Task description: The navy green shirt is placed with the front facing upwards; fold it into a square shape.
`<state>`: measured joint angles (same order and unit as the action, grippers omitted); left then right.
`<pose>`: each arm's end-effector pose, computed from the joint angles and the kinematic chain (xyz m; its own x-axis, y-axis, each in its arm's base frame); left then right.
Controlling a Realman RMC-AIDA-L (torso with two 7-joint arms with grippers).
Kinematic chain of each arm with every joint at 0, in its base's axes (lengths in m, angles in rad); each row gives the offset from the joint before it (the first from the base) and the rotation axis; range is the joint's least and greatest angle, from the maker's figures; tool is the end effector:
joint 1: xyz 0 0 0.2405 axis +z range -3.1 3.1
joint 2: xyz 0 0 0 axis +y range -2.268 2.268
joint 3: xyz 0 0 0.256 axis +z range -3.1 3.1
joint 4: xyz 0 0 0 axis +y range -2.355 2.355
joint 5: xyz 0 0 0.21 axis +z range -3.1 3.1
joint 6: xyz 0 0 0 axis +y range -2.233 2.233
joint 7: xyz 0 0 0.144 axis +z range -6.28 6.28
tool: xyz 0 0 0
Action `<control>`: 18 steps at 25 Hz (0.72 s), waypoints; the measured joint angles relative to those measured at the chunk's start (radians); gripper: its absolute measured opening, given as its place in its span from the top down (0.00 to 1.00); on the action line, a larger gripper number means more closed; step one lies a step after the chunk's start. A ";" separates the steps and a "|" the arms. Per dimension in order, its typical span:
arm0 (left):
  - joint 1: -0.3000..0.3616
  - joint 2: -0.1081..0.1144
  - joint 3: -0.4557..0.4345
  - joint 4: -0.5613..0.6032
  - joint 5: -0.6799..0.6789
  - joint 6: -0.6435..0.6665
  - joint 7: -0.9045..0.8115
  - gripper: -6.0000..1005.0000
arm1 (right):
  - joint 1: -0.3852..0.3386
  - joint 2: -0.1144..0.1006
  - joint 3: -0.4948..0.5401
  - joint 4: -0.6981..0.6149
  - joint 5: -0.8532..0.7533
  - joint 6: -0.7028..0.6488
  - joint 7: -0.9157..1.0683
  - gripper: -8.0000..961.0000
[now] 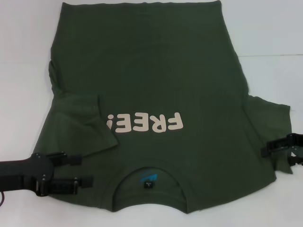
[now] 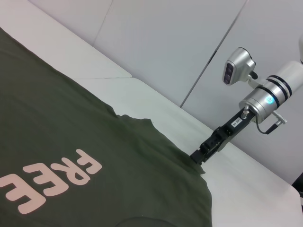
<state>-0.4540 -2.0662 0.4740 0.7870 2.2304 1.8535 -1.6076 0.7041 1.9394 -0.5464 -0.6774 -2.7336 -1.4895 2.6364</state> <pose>-0.2916 0.2812 0.0367 0.6781 0.5770 0.4552 0.6288 -0.7761 0.0472 0.3202 0.3606 0.0576 -0.0031 -0.9783 -0.2070 -0.9695 0.0536 -0.2390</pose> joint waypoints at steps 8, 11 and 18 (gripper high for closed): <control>-0.002 0.000 0.000 0.000 0.000 -0.001 0.000 0.08 | -0.010 -0.007 0.002 0.001 0.041 0.000 -0.003 0.05; -0.002 0.000 0.000 0.000 0.000 -0.001 0.000 0.08 | -0.016 -0.010 0.002 0.001 0.059 0.000 -0.004 0.05; -0.003 0.000 0.000 0.000 0.000 -0.001 0.000 0.08 | -0.018 -0.011 0.001 0.001 0.062 0.000 -0.004 0.07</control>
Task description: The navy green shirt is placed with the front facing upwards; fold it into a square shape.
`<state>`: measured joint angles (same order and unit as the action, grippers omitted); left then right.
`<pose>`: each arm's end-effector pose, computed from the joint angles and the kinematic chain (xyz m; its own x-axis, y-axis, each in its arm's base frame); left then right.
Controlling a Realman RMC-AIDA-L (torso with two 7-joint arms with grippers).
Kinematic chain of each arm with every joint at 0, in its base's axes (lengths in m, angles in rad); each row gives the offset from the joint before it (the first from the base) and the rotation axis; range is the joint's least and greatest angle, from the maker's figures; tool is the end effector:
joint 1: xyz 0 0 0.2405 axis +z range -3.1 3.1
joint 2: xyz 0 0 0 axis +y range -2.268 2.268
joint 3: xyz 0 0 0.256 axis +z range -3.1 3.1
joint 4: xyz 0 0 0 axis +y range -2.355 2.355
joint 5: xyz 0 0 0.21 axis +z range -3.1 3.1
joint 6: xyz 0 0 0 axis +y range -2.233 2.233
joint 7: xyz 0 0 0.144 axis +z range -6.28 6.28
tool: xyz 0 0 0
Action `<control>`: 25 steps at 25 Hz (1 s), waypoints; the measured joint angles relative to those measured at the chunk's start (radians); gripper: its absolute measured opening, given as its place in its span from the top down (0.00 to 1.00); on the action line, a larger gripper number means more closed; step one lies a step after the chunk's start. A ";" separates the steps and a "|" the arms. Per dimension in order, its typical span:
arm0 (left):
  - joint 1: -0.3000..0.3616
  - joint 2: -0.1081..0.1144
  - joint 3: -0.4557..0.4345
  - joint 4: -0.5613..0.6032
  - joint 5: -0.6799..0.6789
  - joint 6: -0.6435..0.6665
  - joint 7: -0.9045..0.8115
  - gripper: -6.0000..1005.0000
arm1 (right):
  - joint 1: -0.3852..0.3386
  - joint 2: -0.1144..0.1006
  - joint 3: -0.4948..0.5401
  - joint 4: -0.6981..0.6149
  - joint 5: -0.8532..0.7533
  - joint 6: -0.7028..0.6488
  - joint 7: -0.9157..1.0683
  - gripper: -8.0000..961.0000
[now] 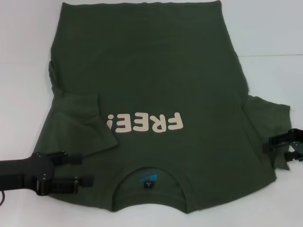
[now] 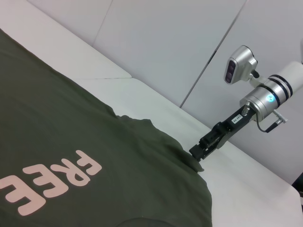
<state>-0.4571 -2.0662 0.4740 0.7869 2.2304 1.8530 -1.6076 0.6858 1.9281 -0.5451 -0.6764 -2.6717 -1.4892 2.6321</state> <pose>-0.2908 0.2821 0.0367 0.6798 0.5750 0.4553 0.6266 -0.7779 0.0469 0.3210 0.3606 0.0622 -0.0141 -0.9699 -0.2432 -0.9789 0.0630 -0.1945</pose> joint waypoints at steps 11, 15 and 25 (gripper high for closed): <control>0.000 0.000 0.000 0.000 0.000 0.000 0.000 0.09 | -0.003 -0.003 -0.009 0.000 -0.008 0.006 0.006 0.41; 0.000 0.000 0.000 0.000 0.000 0.000 0.000 0.09 | -0.003 -0.008 -0.010 0.000 -0.012 0.006 0.007 0.54; -0.001 0.000 0.000 0.000 0.000 0.000 0.000 0.09 | -0.004 -0.009 -0.011 0.002 -0.024 0.005 0.009 0.68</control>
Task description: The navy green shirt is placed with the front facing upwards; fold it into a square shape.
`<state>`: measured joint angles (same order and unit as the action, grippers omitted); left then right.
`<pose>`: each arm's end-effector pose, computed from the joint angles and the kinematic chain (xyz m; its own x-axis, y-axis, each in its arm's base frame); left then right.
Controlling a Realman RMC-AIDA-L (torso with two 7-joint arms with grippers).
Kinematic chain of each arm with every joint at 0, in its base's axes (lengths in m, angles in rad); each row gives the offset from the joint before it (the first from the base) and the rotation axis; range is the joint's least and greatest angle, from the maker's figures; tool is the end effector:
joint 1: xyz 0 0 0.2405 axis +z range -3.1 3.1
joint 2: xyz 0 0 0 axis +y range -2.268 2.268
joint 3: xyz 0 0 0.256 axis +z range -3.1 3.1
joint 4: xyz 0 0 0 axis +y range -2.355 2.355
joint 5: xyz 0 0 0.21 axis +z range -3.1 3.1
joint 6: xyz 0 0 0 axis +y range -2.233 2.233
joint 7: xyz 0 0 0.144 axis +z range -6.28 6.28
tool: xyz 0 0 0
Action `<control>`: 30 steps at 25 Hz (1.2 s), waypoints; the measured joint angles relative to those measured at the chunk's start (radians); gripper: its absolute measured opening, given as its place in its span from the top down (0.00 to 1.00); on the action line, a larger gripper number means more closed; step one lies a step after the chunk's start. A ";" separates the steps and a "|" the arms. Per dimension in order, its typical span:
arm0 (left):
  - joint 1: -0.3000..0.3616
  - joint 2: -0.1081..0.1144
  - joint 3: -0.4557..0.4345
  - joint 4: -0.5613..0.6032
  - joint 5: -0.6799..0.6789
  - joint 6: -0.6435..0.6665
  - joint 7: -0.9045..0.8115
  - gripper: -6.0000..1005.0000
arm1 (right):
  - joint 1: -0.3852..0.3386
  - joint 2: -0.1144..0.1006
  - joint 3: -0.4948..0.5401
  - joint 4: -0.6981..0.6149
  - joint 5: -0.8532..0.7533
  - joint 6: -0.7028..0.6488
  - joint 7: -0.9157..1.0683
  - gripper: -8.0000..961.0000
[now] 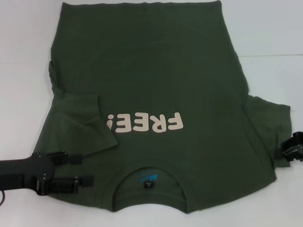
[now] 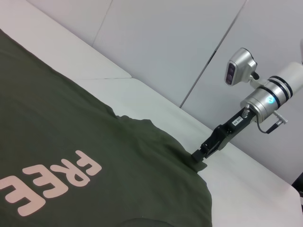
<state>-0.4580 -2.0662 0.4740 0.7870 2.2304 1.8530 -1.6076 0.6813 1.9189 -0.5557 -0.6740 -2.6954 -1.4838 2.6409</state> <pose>-0.2905 0.2824 0.0367 0.6804 0.5743 0.4553 0.6259 -0.7785 0.0468 0.3270 0.3585 0.0658 -0.0213 -0.9717 -0.2351 -0.9709 0.0762 -0.2269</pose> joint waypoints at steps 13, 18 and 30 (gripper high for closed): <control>-0.002 0.000 0.000 0.000 -0.001 0.000 0.000 0.09 | 0.003 0.004 -0.050 -0.005 0.001 0.002 -0.004 0.89; -0.002 0.000 0.000 0.000 -0.002 0.000 0.000 0.09 | 0.001 0.003 -0.050 -0.010 0.007 -0.001 -0.015 0.91; -0.003 -0.002 0.000 0.000 -0.011 0.000 -0.001 0.09 | 0.002 -0.003 -0.049 -0.015 0.008 -0.007 -0.032 0.98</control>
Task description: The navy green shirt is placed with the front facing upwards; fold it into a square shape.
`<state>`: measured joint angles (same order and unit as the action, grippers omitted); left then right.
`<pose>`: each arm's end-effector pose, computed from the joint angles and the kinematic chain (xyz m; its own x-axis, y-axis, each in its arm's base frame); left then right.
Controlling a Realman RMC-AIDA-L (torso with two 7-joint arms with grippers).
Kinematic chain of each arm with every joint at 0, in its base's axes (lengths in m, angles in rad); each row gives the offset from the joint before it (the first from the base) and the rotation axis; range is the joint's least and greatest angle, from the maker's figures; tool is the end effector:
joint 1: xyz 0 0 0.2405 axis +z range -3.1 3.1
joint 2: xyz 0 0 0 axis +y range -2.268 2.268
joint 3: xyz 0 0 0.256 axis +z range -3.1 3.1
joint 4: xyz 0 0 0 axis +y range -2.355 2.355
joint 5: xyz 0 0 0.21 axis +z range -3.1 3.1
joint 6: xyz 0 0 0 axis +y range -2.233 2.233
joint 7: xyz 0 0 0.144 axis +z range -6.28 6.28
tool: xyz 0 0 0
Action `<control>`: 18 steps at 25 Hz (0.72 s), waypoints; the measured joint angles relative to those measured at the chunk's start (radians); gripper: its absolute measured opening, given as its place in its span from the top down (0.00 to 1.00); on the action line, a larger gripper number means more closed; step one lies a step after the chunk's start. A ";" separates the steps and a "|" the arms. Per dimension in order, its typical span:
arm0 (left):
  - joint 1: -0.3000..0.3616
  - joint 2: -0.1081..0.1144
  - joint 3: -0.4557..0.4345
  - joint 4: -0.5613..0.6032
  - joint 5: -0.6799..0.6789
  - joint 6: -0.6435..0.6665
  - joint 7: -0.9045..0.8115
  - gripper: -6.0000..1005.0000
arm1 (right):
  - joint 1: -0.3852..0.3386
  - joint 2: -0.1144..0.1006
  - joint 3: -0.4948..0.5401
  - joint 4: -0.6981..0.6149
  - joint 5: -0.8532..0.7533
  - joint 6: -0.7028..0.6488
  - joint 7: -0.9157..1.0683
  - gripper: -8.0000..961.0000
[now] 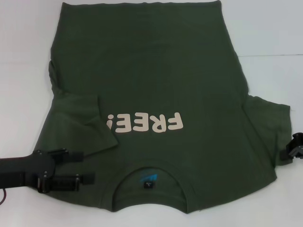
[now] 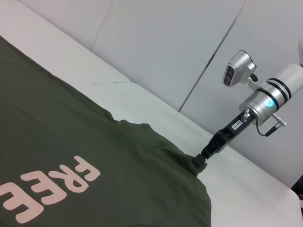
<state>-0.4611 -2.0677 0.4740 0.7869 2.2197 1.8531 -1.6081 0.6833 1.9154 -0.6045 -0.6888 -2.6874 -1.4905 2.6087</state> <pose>-0.2883 0.2840 0.0368 0.6790 0.5680 0.4650 0.6215 -0.7819 0.0475 0.3235 0.3604 0.0668 0.0430 -0.9784 -0.2023 -0.9646 0.0121 -0.2635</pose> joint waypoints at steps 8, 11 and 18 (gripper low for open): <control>-0.001 0.000 0.000 0.000 -0.002 0.000 -0.002 0.09 | -0.012 -0.007 0.026 -0.032 0.002 -0.012 -0.005 0.98; -0.001 0.000 0.000 0.000 -0.002 0.000 -0.004 0.09 | -0.024 -0.011 0.047 -0.056 0.002 -0.025 -0.006 0.98; -0.004 0.000 0.000 0.000 -0.002 0.000 -0.007 0.09 | -0.045 -0.025 0.110 -0.111 0.005 -0.056 -0.012 0.98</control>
<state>-0.4651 -2.0678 0.4740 0.7870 2.2179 1.8531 -1.6149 0.6378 1.8907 -0.4944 -0.7995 -2.6828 -1.5465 2.5971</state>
